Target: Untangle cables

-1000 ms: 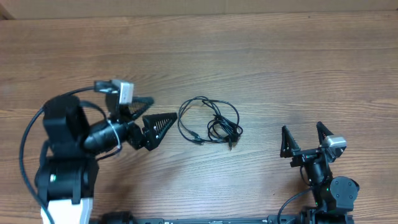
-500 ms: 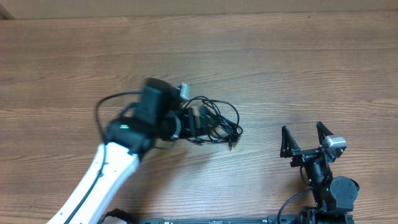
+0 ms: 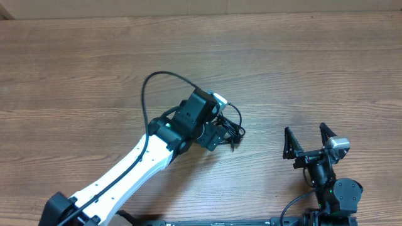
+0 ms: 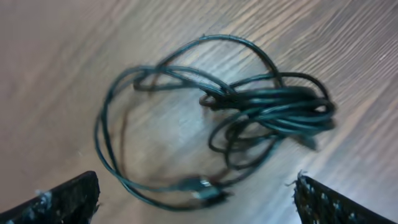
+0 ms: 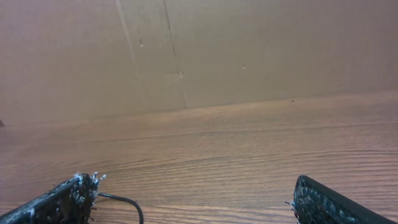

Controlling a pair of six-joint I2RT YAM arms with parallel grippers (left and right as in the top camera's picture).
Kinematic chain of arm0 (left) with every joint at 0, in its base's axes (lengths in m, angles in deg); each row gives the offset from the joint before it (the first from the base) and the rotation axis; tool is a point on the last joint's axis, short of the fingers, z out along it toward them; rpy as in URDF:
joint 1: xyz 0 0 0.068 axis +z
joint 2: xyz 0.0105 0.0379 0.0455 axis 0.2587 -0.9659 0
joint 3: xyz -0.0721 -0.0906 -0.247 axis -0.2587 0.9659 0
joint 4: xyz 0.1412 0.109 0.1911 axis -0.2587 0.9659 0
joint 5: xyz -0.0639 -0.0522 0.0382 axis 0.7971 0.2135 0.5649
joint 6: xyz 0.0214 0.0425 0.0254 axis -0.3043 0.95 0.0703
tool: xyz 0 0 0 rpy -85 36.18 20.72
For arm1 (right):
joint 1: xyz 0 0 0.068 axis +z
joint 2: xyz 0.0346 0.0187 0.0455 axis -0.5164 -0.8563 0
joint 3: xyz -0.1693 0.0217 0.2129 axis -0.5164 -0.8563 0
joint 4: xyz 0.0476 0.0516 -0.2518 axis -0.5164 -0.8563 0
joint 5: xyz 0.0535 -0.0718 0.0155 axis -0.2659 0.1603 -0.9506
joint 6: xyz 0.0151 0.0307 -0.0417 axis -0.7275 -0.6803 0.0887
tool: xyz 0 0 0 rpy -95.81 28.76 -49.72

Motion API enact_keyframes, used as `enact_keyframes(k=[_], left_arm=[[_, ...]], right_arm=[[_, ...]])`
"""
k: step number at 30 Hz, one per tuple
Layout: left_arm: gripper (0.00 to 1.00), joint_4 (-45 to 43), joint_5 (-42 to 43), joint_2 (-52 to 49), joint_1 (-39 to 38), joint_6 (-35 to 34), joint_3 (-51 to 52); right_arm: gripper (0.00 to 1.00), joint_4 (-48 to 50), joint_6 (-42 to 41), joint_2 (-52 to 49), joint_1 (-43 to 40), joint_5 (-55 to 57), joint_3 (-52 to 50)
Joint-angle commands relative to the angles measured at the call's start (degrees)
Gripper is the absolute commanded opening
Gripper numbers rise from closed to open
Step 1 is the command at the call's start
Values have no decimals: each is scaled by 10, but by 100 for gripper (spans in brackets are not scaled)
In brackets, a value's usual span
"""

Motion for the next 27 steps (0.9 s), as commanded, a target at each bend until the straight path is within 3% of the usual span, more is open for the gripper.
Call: enact_keyframes(k=[1, 8, 12, 14, 16, 18, 19, 27], left_arm=[[100, -40, -19, -22, 1, 174, -9], [100, -89, -19, -81, 1, 237, -9], [93, -111, -3, -128, 1, 243, -9], [81, -127, 5, -162, 1, 243, -9], [63, -137, 3, -186, 1, 243, -9], [28, -145, 2, -208, 1, 242, -9], [4, -146, 1, -217, 1, 213, -10], [4, -134, -33, -214, 1, 136, -42]], right_arm=[[100, 3, 4, 5, -3, 6, -6], [100, 3, 4, 5, -3, 6, -6], [100, 3, 4, 5, -3, 6, -6], [100, 3, 4, 5, -3, 6, -6], [100, 3, 4, 5, -3, 6, -6], [100, 3, 4, 5, -3, 6, -6], [100, 3, 4, 5, -3, 6, -6], [100, 3, 4, 5, -3, 6, -6]])
